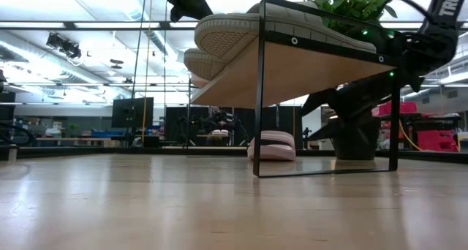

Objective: Pick and place slides into the shelf
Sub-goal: Put the pink slipper on the shelf

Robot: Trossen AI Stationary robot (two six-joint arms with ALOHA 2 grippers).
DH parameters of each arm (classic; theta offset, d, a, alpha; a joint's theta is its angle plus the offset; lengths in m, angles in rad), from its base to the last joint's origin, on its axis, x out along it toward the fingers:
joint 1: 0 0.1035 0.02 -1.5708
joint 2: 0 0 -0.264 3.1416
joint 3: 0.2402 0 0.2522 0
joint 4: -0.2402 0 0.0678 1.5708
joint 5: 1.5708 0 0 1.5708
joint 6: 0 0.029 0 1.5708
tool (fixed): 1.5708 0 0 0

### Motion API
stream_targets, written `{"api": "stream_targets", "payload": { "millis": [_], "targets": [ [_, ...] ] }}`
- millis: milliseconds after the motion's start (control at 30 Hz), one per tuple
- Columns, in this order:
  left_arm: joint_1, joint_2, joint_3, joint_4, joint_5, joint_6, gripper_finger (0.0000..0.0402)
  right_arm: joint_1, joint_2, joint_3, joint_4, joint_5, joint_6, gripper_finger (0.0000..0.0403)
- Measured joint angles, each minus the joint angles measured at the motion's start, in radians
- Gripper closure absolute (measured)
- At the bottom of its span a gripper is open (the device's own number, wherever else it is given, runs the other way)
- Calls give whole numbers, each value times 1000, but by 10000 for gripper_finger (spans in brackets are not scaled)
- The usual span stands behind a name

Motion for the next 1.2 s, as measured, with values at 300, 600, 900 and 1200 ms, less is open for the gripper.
{"api": "stream_targets", "payload": {
  "millis": [300,600,900,1200],
  "targets": [
    [0,0,0,-19,0,0,323,-49,79,38,10,-68,26,98],
    [0,0,0,-36,0,-1,319,-76,110,40,17,-89,71,98],
    [0,0,0,-39,0,0,324,-91,110,47,24,-90,118,98],
    [0,0,0,-39,0,1,320,-124,110,76,15,-86,51,99]
  ]
}}
